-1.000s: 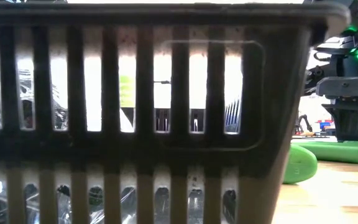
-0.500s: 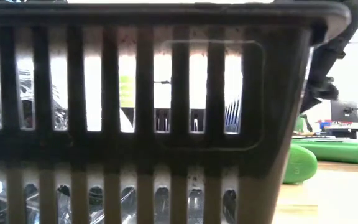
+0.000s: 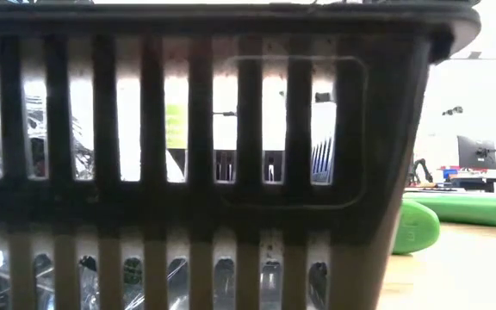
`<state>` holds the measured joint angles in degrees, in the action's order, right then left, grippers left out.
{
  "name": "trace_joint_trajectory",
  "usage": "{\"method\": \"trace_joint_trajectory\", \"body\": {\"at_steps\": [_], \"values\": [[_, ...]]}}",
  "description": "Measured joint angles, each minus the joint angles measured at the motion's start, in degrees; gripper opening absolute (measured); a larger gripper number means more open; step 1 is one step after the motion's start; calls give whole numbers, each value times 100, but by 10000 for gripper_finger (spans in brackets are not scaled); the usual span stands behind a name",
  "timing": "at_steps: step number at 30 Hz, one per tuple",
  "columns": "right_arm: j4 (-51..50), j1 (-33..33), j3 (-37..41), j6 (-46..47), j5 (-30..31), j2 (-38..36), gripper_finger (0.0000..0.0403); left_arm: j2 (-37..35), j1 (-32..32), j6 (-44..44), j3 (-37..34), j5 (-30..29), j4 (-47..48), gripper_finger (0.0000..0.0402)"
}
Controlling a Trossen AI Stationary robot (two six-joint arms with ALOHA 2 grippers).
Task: Pick & Place Travel size toiletries
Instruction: Put the green bottle into the yellow basket
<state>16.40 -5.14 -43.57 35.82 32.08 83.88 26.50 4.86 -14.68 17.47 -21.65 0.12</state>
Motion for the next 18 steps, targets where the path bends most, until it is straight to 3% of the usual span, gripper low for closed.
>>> {"method": "trace_joint_trajectory", "body": {"at_steps": [8, 18], "values": [[1304, 188, -2, -745, -9, 83, 153, 0, 1, 1, 0, 0, 0, 109], [1455, 184, -503, -813, -84, 693, 152, 2, 2, -1, 0, -2, -1, 109]]}}
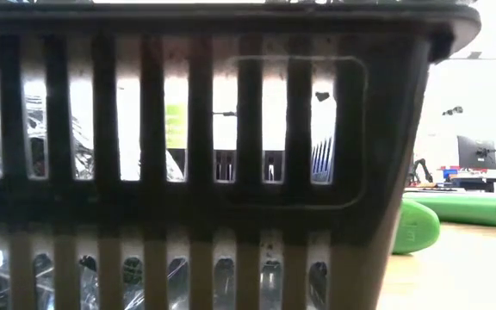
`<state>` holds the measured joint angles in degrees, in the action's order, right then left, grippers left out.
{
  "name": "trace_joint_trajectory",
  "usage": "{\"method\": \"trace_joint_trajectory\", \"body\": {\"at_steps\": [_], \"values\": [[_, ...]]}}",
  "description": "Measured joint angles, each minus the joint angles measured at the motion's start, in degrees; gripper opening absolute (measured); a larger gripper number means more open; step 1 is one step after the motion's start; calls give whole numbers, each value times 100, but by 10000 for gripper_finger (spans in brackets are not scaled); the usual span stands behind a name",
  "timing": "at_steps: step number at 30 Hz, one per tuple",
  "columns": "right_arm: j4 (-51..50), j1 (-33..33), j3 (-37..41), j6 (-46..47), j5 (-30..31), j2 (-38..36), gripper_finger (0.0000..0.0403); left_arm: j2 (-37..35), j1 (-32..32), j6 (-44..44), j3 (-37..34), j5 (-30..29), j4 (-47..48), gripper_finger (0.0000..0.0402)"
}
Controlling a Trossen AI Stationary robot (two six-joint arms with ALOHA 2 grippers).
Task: Pick & Place Travel size toiletries
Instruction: Put the green bottle into the yellow basket
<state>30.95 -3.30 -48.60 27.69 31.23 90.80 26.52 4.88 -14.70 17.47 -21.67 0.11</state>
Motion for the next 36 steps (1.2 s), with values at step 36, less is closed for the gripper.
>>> {"method": "trace_joint_trajectory", "body": {"at_steps": [36], "values": [[-1691, 1144, -1337, 121, -161, 1417, 156, -2, 1, 0, 4, 0, 3, 109]]}}
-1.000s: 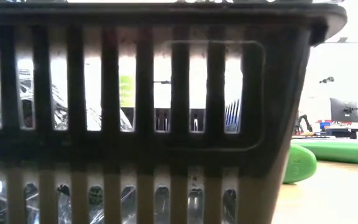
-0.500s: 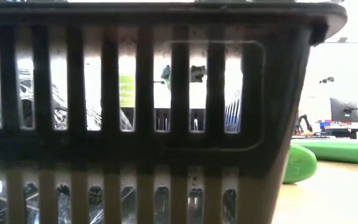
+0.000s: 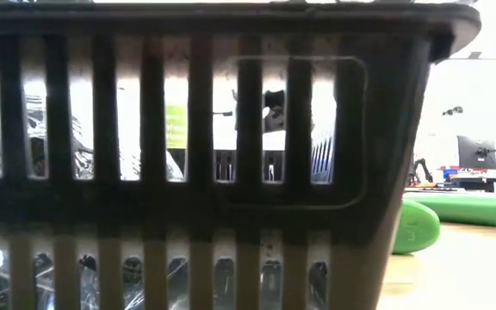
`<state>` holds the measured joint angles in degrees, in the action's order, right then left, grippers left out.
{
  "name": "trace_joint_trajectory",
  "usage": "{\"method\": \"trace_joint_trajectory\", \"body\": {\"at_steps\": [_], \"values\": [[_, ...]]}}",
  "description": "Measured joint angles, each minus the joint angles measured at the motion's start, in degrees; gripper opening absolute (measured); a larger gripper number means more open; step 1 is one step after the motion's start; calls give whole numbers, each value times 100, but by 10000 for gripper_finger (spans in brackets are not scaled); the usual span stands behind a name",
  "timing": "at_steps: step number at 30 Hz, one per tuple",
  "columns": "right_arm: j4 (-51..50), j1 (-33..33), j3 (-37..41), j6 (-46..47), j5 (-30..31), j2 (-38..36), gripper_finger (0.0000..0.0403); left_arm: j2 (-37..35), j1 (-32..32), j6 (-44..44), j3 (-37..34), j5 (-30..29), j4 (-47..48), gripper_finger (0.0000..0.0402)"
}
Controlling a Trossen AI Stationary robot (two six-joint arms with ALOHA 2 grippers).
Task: Pick & Place Travel size toiletries
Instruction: Put the green bottle into the yellow basket
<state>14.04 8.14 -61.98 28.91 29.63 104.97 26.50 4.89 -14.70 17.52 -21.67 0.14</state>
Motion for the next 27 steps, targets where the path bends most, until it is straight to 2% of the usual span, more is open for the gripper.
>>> {"method": "trace_joint_trajectory", "body": {"at_steps": [6, 14, 18, 27], "values": [[118, 42, 4, 3, 63, 404, 154, -2, 0, 0, -3, 0, -2, 109], [114, 227, 2, 90, 42, 430, 160, 0, 0, 0, -4, 2, 0, 109], [115, 294, 2, 90, -186, 430, 172, 0, 0, 0, -4, 1, 0, 109], [121, 300, 2, 87, -208, 428, 206, 0, -1, 0, -4, 0, 0, 109]]}}
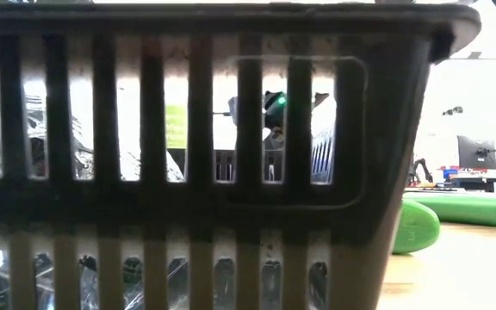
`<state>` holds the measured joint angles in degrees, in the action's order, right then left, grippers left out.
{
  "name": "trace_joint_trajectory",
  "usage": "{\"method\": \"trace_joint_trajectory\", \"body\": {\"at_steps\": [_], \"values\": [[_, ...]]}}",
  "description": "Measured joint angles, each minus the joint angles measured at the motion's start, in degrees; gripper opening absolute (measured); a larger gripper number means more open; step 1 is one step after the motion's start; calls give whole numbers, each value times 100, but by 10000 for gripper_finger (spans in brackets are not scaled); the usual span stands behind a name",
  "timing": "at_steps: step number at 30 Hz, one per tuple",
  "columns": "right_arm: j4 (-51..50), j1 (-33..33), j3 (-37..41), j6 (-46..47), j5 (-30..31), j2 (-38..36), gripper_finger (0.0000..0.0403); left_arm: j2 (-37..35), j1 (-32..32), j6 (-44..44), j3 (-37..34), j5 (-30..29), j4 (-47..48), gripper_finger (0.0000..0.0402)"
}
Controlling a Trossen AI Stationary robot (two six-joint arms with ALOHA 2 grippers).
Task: Pick & Place Travel size toiletries
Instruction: Put the green bottle into the yellow basket, then put the right black hairbrush into the bottom black basket
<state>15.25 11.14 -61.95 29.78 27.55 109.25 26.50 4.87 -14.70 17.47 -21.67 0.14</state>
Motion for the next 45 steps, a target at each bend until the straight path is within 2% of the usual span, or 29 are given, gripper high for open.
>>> {"method": "trace_joint_trajectory", "body": {"at_steps": [4, 7, 12, 18, 23, 30, 39, 45], "values": [[-2, 0, 0, -60, -4, -9, 207, 0, 1, 0, 0, 0, 0, 109], [-36, -18, 4, -347, -4, -169, 194, 0, 0, 0, -2, 1, 2, 109], [-170, -188, 0, -712, -151, -581, 148, -2, -1, 0, -2, 2, 0, 109], [-479, -538, 0, -721, -594, -1023, 89, -2, 1, 0, -2, 1, 2, 109], [-370, -801, 2, -984, -879, -1176, 59, -2, 1, 0, -2, 0, 2, 109], [-120, -1092, 0, -1094, -1366, -1176, 47, -2, 1, 0, -2, 2, 2, 109], [-7, -1162, 0, -1313, -1247, -1172, 46, -2, -1, 0, -2, 0, 2, 109], [-388, -1139, 2, -885, -1448, -1236, 46, -1, -1, 0, -2, 2, 2, 109]]}}
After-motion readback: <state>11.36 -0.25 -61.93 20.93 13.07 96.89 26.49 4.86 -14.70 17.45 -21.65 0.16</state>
